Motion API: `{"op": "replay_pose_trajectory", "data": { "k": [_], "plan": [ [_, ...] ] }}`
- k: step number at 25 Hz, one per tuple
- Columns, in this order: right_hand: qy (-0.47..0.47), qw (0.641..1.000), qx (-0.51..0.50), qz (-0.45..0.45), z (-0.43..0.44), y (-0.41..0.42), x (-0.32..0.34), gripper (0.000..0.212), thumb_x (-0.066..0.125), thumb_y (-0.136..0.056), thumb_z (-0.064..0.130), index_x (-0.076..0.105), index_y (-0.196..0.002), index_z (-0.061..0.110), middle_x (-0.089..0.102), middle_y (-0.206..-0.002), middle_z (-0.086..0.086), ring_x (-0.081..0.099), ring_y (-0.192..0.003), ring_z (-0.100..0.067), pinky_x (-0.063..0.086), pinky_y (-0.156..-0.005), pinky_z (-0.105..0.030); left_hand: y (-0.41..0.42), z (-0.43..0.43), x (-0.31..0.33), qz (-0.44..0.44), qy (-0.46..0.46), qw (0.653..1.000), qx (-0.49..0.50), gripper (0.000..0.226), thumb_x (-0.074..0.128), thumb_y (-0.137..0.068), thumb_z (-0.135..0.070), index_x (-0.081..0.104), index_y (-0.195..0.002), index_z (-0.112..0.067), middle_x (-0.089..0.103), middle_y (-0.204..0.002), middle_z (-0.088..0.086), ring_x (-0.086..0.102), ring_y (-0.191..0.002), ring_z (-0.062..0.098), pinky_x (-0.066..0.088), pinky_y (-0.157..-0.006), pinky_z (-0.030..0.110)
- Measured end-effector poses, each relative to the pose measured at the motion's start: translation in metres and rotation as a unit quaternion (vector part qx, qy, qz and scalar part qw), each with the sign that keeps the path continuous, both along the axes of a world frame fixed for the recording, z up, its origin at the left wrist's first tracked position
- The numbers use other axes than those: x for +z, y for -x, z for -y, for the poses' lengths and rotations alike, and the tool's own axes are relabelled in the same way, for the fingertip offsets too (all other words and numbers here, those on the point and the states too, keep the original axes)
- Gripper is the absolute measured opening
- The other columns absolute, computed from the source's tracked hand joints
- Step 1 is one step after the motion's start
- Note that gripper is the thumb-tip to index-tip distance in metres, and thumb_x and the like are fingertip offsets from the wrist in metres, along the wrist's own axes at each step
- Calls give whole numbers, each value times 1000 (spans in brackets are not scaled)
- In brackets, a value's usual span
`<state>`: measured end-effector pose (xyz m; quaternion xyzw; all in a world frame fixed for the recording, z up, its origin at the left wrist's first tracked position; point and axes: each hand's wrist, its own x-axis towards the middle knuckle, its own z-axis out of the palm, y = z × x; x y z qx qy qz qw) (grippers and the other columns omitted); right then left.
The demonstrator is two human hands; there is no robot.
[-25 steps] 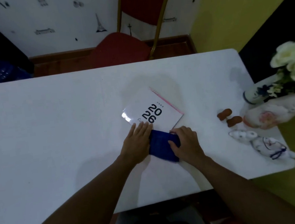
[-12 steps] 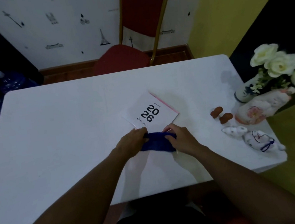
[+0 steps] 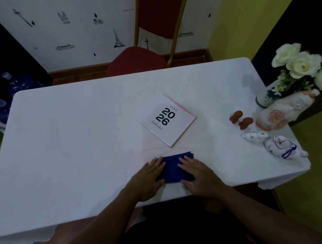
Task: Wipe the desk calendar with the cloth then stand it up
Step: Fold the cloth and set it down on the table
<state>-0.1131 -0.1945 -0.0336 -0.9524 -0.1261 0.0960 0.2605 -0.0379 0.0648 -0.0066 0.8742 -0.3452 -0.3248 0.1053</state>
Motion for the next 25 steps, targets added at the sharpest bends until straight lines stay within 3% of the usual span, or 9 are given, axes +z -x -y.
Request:
{"op": "replay_pose_trajectory", "data": {
  "k": [3, 6, 10, 13, 16, 18, 21, 25],
  "plan": [
    [80, 996, 12, 39, -11, -4, -7, 60, 48, -105, 33, 38, -157, 6, 32, -166, -10, 26, -155, -26, 18, -127, -41, 9, 6, -14, 36, -41, 998, 20, 66, 24, -112, -39, -6, -167, -17, -15, -175, 3, -11, -164, 21, -1, -132, 37],
    [143, 988, 24, 45, -16, -6, -7, 59, 46, -107, 29, 33, -158, 2, 29, -166, -15, 27, -154, -31, 26, -125, -47, 10, 10, -20, 52, -61, 996, 39, 67, 25, -112, -34, -11, -166, -16, -17, -175, 4, -12, -164, 22, -2, -132, 40],
    [163, 984, 33, 60, -15, -7, -5, 60, 55, -102, 30, 43, -153, 1, 40, -161, -17, 39, -149, -32, 34, -121, -49, 8, 13, -22, 47, -59, 996, 42, 70, 29, -111, -33, -13, -165, -17, -18, -175, 4, -13, -164, 22, -4, -131, 41],
    [116, 989, 1, 96, -16, -18, 3, 54, 68, -90, 26, 64, -136, 0, 63, -142, -17, 62, -129, -31, 43, -115, -50, 0, 8, -18, 56, -36, 997, 35, 69, 30, -109, -39, 1, -168, -18, -3, -177, 2, -1, -165, 22, -4, -132, 41],
    [36, 992, -95, 80, -23, -45, 19, 38, 68, -90, 19, 70, -123, 0, 73, -120, -14, 69, -106, -28, 51, -102, -39, -24, 12, -5, 58, 40, 992, 103, 56, 39, -107, -37, 37, -161, -20, 39, -168, 2, 33, -157, 20, 15, -133, 40],
    [-16, 982, -188, 4, -30, -71, 30, 37, 60, -96, 20, 66, -130, 5, 70, -124, -9, 65, -110, -24, 49, -98, -32, -51, 18, 5, 61, 77, 982, 160, 49, 44, -107, -36, 51, -153, -20, 55, -156, 2, 49, -146, 20, 29, -127, 38],
    [-88, 934, -331, -100, -33, -106, 33, 37, 58, -100, 25, 61, -135, 12, 65, -126, -3, 61, -117, -19, 52, -98, -30, -102, 26, 17, 63, 97, 968, 221, 50, 49, -106, -32, 49, -154, -16, 55, -156, 6, 51, -144, 23, 37, -123, 39],
    [-120, 872, -451, -147, -32, -138, 26, 11, 63, -93, 21, 65, -90, 11, 68, -94, -7, 67, -86, -20, 60, -76, -36, -169, 35, 29, 32, 88, 957, 275, 60, 51, -106, -26, 35, -161, -8, 41, -165, 12, 41, -153, 29, 31, -127, 44]
  ]
}}
